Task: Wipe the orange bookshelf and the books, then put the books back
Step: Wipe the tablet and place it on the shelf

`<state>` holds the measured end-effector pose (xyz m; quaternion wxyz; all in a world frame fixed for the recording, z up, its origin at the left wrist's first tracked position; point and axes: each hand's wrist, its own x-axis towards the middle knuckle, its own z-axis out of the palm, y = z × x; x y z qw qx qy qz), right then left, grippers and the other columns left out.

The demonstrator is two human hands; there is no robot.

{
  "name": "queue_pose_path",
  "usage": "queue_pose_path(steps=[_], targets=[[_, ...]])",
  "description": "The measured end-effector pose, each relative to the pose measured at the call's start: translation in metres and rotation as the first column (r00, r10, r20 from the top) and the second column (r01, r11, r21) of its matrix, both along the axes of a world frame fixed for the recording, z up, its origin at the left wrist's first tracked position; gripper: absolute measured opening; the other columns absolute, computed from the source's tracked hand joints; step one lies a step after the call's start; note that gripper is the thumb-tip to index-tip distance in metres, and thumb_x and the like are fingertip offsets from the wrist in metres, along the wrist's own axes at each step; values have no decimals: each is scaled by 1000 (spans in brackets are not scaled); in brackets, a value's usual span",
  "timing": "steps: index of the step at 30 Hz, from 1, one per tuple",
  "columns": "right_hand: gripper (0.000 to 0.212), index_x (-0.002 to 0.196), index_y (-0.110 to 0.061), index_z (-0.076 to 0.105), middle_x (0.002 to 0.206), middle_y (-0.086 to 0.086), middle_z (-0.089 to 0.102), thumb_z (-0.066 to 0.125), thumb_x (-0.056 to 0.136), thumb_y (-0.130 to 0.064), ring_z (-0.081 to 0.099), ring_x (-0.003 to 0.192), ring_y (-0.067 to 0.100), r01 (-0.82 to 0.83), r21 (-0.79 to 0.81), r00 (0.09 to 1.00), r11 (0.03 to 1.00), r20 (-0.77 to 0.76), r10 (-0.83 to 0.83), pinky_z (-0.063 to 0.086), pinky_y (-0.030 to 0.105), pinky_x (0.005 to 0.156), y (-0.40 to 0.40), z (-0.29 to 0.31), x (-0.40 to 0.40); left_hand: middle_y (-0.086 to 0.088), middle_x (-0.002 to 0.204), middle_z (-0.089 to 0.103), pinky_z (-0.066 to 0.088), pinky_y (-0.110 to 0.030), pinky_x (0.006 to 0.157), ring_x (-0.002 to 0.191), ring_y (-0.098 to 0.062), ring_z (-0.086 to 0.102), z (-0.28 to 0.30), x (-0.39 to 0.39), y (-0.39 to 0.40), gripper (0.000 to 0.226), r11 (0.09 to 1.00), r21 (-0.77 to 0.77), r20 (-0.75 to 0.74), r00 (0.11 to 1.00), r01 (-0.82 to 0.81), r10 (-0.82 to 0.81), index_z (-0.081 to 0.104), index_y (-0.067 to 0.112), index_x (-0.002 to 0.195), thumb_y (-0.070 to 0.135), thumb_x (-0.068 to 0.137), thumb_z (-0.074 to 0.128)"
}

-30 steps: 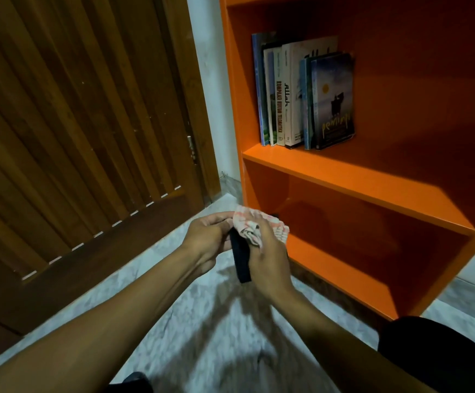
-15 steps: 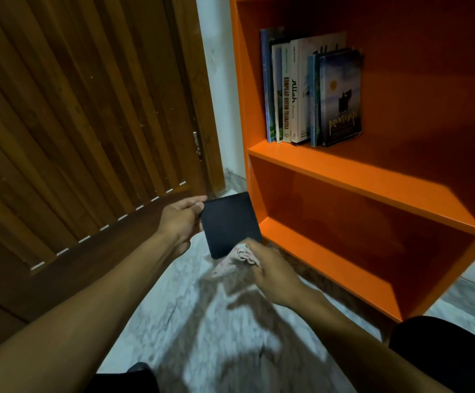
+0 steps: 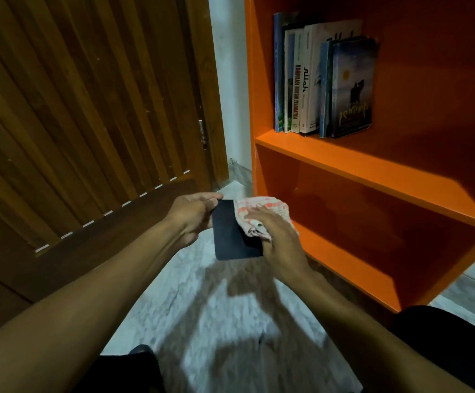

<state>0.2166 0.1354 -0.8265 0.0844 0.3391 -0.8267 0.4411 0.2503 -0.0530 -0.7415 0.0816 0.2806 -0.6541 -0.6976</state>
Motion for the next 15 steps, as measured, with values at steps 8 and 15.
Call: queue_pose_path(steps=[8,15], targets=[[48,121,-17,67,123,0,68,46,80,-2,57,115,14,-222,72,975,972,-6,223,41,21,102,-5,-30,16,-12,111,71,59,-42,87,101,-29,67,-11,1,-45,25,976,-92,18,980,-196,198,72,16,88,5,100,54],[32,94,-20,52,94,-2,67,47,86,-51,63,84,19,-182,308,884,934,468,18,54,42,75,-6,-87,17,-5,98,71,61,-41,83,97,-27,67,-16,11,-54,24,932,-334,-25,990,-141,140,72,23,85,9,98,59]])
